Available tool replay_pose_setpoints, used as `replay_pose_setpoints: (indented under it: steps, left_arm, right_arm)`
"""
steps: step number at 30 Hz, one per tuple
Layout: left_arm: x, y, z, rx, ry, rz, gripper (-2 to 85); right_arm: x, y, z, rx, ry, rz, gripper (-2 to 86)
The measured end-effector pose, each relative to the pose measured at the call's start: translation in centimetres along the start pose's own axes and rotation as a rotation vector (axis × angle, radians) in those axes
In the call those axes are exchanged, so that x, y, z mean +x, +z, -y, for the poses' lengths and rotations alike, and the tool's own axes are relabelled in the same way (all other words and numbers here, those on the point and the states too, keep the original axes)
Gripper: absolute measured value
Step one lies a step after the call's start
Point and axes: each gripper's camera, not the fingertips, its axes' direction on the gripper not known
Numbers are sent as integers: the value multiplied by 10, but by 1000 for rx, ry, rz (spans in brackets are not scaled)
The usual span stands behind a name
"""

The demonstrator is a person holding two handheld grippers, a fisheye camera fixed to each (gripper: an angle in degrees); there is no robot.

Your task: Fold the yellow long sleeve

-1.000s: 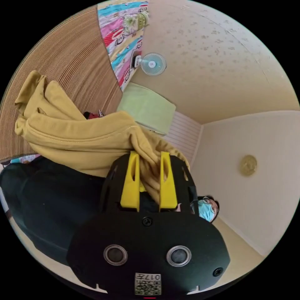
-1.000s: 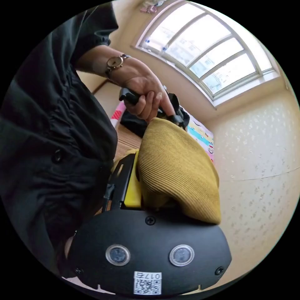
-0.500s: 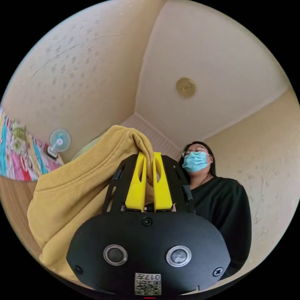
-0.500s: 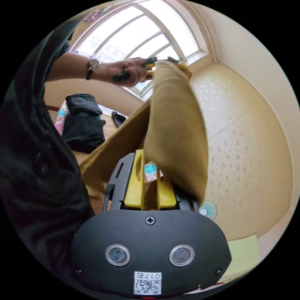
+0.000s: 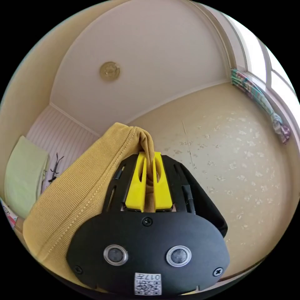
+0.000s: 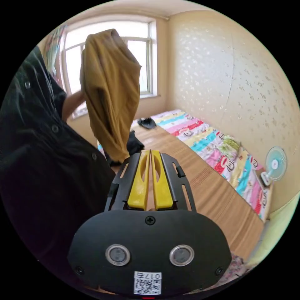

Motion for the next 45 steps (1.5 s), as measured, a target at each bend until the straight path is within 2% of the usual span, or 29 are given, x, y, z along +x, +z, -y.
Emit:
replay_pose_setpoints:
  steps: [3,5,7,9,11,12,15,18,22,23,24,26,29,31,34,37,39,42,44,45]
  left_arm:
    - [-33,22,-22,67,-22,-199,22]
    - [-57,42,-50,129,-25,-322,23]
    - [-79,58,-75,166,-88,-369,24]
    - [-93,70,-96,193,-138,-380,24]
    - [-99,77,-107,180,-192,-354,25]
    - [-97,77,-107,170,-198,-330,25]
    - [-75,73,-95,103,-196,-140,26]
    - [-49,69,-78,-6,-247,138,28]
    - [-13,66,-56,-167,-354,682,31]
    - [-11,67,-52,-213,-410,829,30]
    - [-12,68,-51,-236,-434,887,29]
    - [-19,79,-49,-325,-470,1046,24]
    - [-29,85,-52,-382,-523,1141,20]
    - [-27,95,-48,-404,-492,1132,17]
    - [-10,121,-23,-375,-314,1055,8]
    - [-17,150,14,-398,-203,1025,5]
    - [-25,156,38,-367,-172,1100,4]
    - [-57,131,76,-265,-231,1331,5]
    - [-119,84,99,-301,-324,1650,12]
    - [-139,67,104,-322,-345,1743,14]
  right_arm:
    - [26,-16,6,195,-9,278,63]
    - [54,-17,7,357,72,433,191]
    - [72,-10,9,395,122,540,212]
    - [79,3,15,303,63,678,184]
    - [85,2,21,207,-55,771,99]
    - [91,-2,20,208,-28,782,77]
    - [121,-42,13,307,66,702,57]
    - [153,-93,8,450,145,632,47]
    - [209,-165,-16,804,307,682,42]
    - [222,-182,-20,867,350,688,42]
    - [227,-190,-20,873,361,680,42]
    - [231,-219,-4,800,281,586,41]
    - [220,-257,18,746,137,485,40]
    - [215,-282,28,751,69,480,39]
    - [205,-334,49,782,-53,440,37]
    - [188,-382,86,766,-126,292,36]
    - [187,-402,112,721,-66,166,36]
    - [206,-416,156,627,106,-36,38]
    - [243,-392,206,452,190,-252,42]
    - [257,-380,220,400,201,-308,44]
